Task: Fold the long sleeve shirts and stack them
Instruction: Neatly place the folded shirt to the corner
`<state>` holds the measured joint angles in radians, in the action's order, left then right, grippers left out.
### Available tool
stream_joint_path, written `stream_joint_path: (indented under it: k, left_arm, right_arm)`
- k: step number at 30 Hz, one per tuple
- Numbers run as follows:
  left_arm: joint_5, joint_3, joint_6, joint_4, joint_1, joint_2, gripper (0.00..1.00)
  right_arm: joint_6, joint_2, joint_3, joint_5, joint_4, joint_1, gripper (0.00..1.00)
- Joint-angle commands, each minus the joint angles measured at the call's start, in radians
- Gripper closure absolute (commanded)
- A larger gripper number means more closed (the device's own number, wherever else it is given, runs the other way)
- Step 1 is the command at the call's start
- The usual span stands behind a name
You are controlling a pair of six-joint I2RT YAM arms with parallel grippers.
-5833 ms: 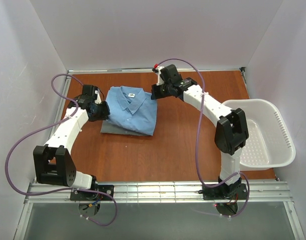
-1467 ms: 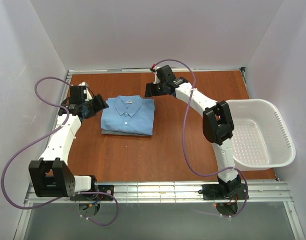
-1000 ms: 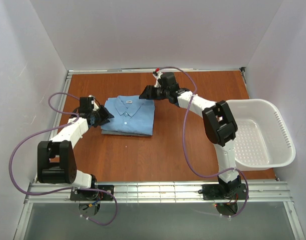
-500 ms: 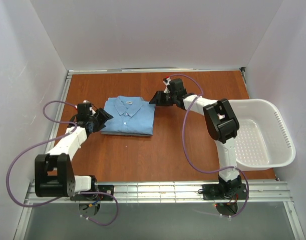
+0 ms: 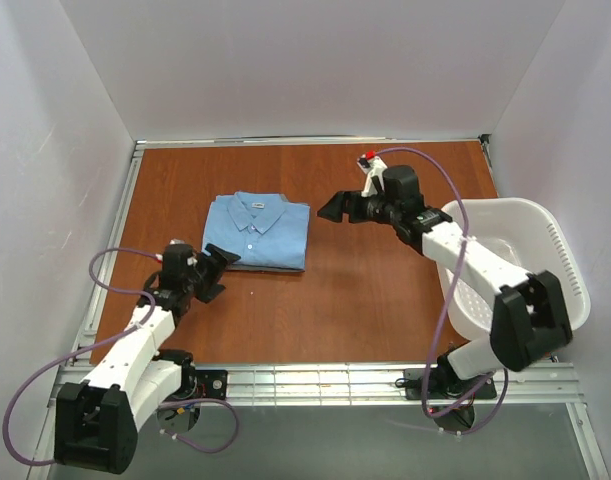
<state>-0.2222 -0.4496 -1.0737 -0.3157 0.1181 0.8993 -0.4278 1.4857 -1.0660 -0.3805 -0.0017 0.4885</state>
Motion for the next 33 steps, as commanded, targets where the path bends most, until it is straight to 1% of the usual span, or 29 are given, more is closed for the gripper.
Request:
stream_joint_path:
  k: [1, 2, 3, 5, 6, 7, 9, 10, 12, 14, 16, 18, 21, 28, 29, 31, 33]
  left_arm:
    - [0.149, 0.072, -0.212, 0.11, 0.13, -0.045, 0.02]
    - [0.209, 0.074, -0.232, 0.131, 0.168, -0.039, 0.02]
    - [0.272, 0.075, -0.255, 0.139, 0.237, -0.028, 0.02]
    - [0.378, 0.089, -0.327, 0.161, 0.287, -0.007, 0.02]
    - [0.408, 0.095, -0.357, 0.191, 0.328, 0.022, 0.02]
    - [0.441, 0.104, -0.402, 0.214, 0.348, 0.035, 0.02]
    - [0.538, 0.123, -0.449, 0.26, 0.399, 0.082, 0.07]
    - [0.559, 0.126, -0.469, 0.276, 0.408, 0.104, 0.09]
    - [0.587, 0.135, -0.499, 0.358, 0.42, 0.144, 0.12]
    - [0.607, 0.124, -0.52, 0.389, 0.431, 0.222, 0.14]
    - [0.65, 0.104, -0.537, 0.392, 0.451, 0.285, 0.18]
    - [0.682, 0.103, -0.578, 0.415, 0.469, 0.311, 0.23]
    - [0.727, 0.104, -0.585, 0.46, 0.483, 0.354, 0.31]
    - [0.761, 0.115, -0.653, 0.507, 0.491, 0.441, 0.46]
    - [0.767, 0.121, -0.657, 0.52, 0.492, 0.447, 0.51]
    - [0.784, 0.123, -0.658, 0.529, 0.492, 0.455, 0.56]
    - [0.816, 0.121, -0.66, 0.537, 0.492, 0.46, 0.65]
  right_arm:
    - [0.055, -0.135, 0.078, 0.015, -0.101, -0.001, 0.01]
    - [0.057, -0.21, 0.098, 0.017, -0.125, -0.001, 0.01]
    - [0.054, -0.247, 0.139, 0.017, -0.13, 0.001, 0.01]
    - [0.038, -0.323, 0.182, 0.018, -0.133, 0.001, 0.02]
    - [0.035, -0.388, 0.222, 0.022, -0.136, -0.001, 0.01]
    - [0.034, -0.419, 0.238, 0.025, -0.138, -0.001, 0.02]
    - [0.035, -0.487, 0.259, 0.025, -0.155, 0.001, 0.02]
    - [0.035, -0.504, 0.277, 0.023, -0.161, -0.001, 0.02]
    - [0.035, -0.544, 0.291, 0.011, -0.175, 0.001, 0.01]
    - [0.032, -0.57, 0.308, -0.001, -0.185, -0.001, 0.01]
    - [0.034, -0.582, 0.317, -0.011, -0.188, -0.001, 0.02]
    - [0.037, -0.599, 0.321, -0.015, -0.19, -0.001, 0.02]
    - [0.041, -0.604, 0.316, -0.031, -0.192, -0.002, 0.02]
    - [0.043, -0.596, 0.308, -0.061, -0.201, -0.001, 0.02]
    - [0.046, -0.596, 0.31, -0.061, -0.202, -0.002, 0.03]
    - [0.049, -0.591, 0.31, -0.058, -0.205, -0.002, 0.03]
    - [0.05, -0.587, 0.308, -0.058, -0.205, -0.002, 0.03]
